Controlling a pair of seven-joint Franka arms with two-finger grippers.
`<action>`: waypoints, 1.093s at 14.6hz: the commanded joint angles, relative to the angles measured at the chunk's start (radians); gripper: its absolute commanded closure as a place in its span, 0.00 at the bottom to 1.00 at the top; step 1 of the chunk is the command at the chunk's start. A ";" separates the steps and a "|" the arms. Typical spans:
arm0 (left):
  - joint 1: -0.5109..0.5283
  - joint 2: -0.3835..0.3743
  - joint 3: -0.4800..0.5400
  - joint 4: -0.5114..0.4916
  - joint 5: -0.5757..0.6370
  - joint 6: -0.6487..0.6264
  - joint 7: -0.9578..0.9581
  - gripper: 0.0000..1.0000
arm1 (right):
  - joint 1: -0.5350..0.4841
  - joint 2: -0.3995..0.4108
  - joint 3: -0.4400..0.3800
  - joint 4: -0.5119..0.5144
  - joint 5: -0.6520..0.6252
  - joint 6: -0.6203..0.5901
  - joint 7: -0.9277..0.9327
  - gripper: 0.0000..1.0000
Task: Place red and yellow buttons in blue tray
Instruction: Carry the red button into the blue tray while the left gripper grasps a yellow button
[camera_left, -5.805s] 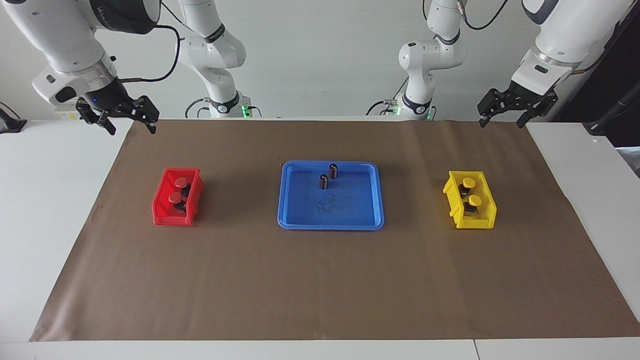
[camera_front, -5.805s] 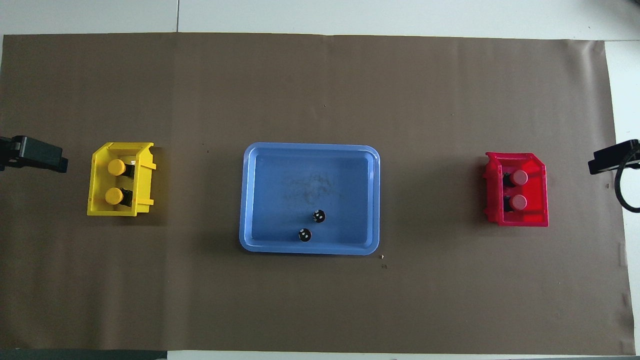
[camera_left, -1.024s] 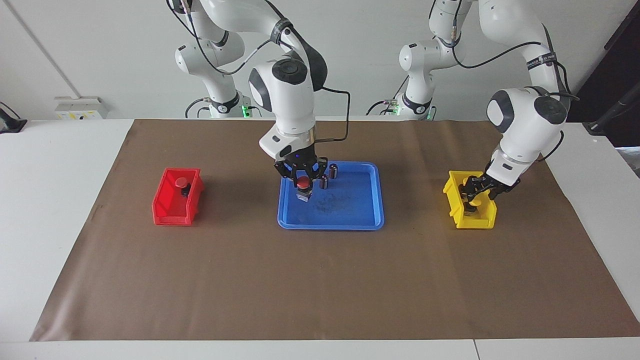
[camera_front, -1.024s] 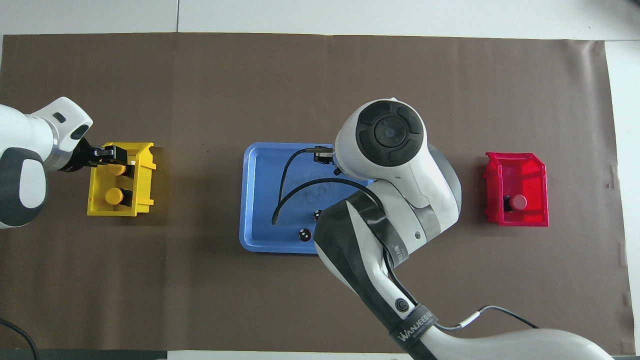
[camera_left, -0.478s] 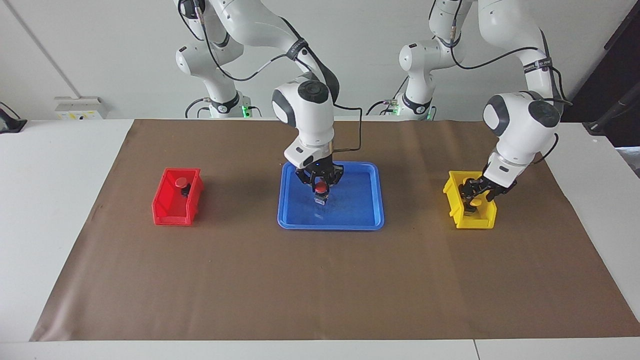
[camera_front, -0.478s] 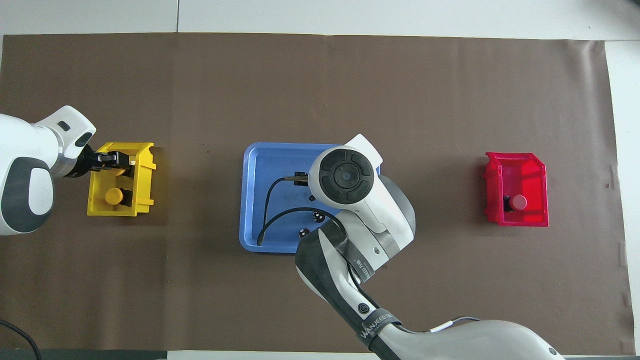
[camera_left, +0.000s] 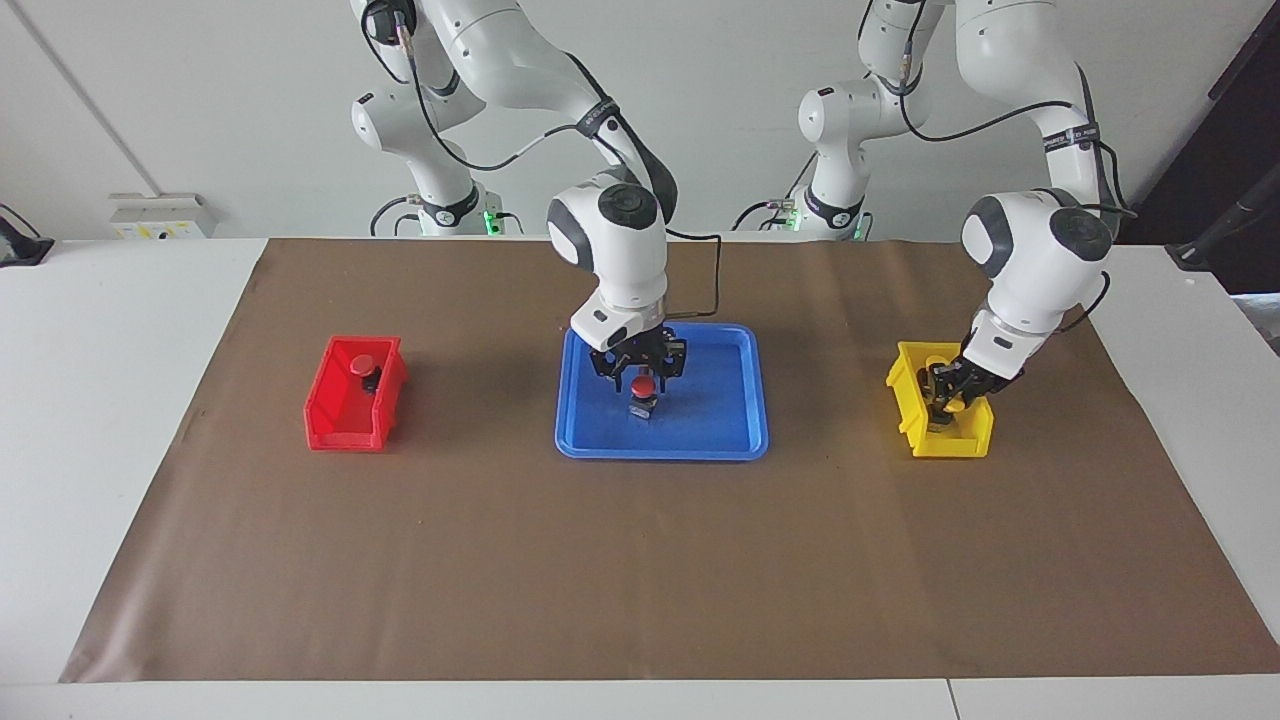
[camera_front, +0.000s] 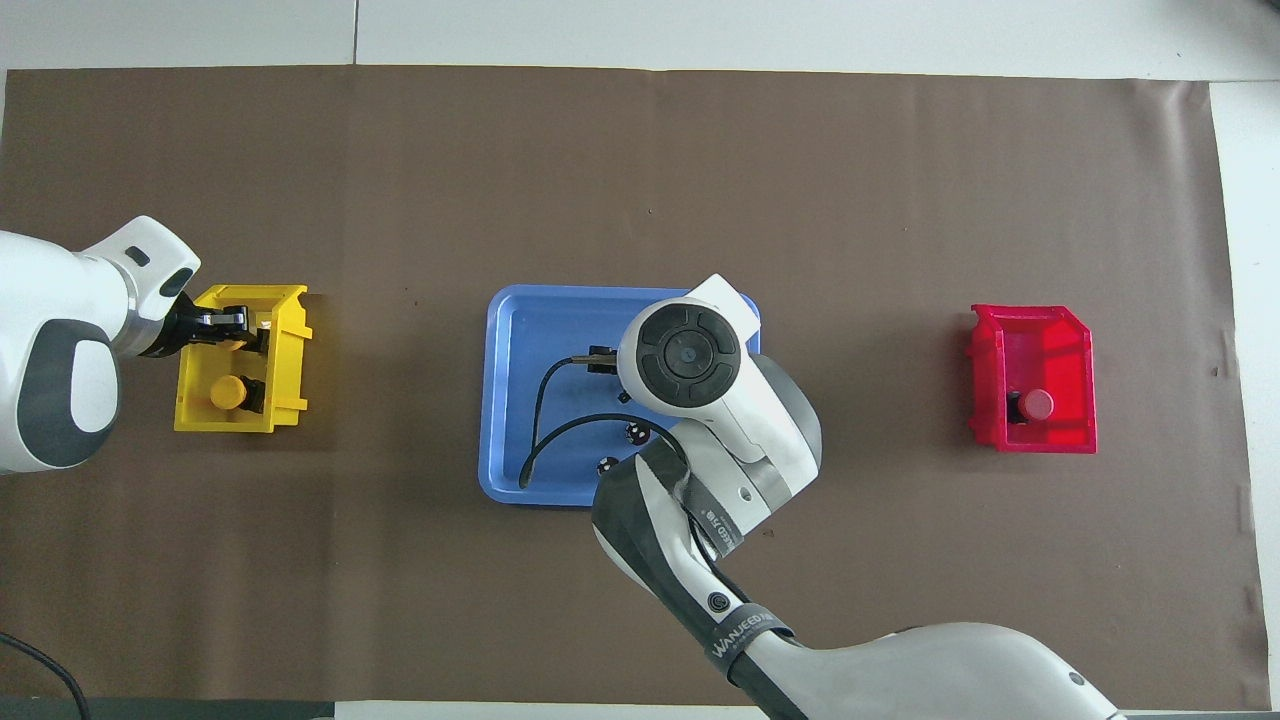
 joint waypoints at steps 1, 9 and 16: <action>0.005 -0.005 0.000 0.091 0.039 -0.070 -0.020 0.98 | -0.083 -0.024 0.002 0.102 -0.019 -0.129 -0.028 0.01; -0.331 -0.002 -0.011 0.309 0.076 -0.335 -0.589 0.98 | -0.474 -0.420 0.003 -0.198 -0.008 -0.307 -0.629 0.01; -0.612 0.125 -0.008 0.306 0.098 -0.206 -0.977 0.98 | -0.699 -0.458 0.002 -0.338 -0.002 -0.228 -0.870 0.01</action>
